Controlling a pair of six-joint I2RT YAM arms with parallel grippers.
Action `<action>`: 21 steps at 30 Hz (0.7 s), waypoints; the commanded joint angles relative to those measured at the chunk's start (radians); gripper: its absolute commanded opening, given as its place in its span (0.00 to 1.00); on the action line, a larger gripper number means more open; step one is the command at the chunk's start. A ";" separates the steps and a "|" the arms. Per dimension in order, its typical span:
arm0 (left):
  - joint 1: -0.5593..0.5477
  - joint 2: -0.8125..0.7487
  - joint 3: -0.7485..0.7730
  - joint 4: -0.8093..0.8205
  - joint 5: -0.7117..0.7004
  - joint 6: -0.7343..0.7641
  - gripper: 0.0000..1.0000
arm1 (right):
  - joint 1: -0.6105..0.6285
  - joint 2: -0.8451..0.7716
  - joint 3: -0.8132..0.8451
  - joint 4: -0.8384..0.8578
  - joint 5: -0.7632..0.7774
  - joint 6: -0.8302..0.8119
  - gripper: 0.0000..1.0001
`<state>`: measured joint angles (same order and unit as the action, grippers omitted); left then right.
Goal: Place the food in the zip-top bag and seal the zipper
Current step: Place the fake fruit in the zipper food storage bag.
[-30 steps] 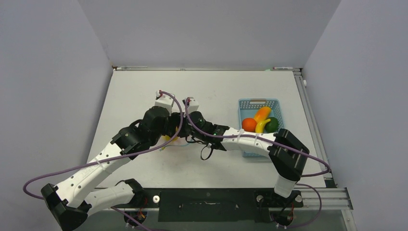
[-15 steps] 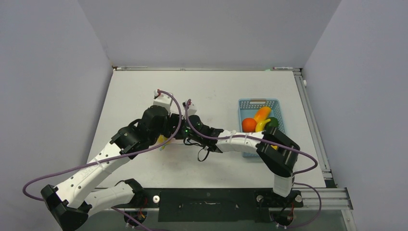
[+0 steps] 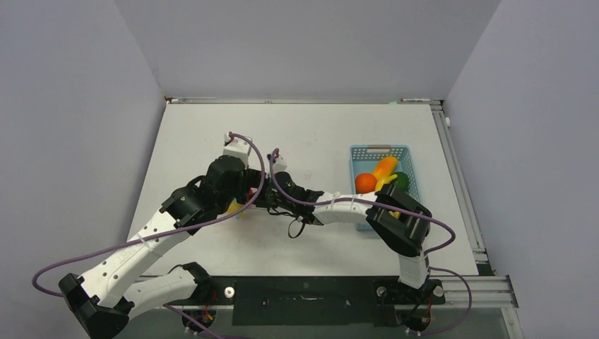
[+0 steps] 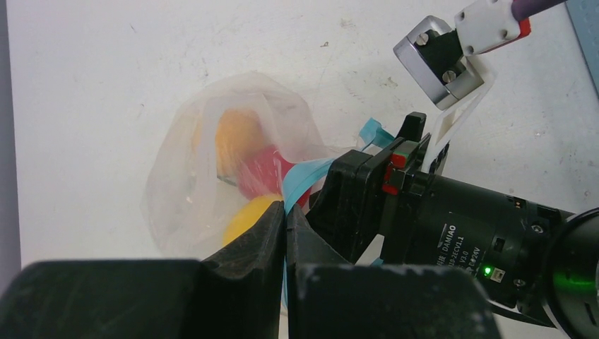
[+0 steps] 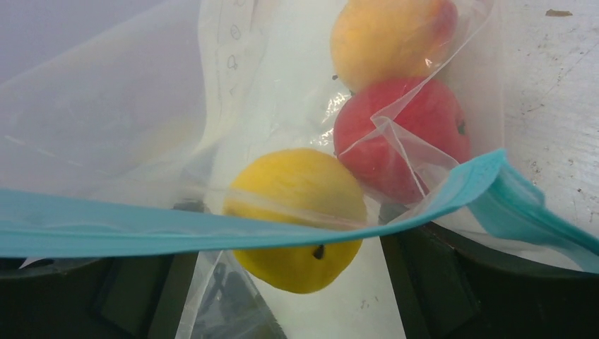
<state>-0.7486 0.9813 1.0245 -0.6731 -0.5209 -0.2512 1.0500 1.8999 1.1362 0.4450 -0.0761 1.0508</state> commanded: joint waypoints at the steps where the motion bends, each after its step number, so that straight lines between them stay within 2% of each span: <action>1: 0.001 -0.018 0.009 0.063 0.012 -0.008 0.00 | 0.011 -0.061 -0.011 0.069 -0.004 -0.026 0.98; 15: 0.007 -0.014 0.012 0.058 -0.001 -0.013 0.00 | 0.011 -0.268 -0.081 -0.093 0.108 -0.129 0.99; 21: 0.007 -0.014 0.009 0.057 -0.003 -0.014 0.00 | 0.011 -0.367 -0.091 -0.251 0.216 -0.184 0.97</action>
<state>-0.7448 0.9798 1.0233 -0.6685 -0.5213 -0.2546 1.0542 1.6203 1.0481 0.2840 0.0376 0.9241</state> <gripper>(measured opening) 0.004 0.977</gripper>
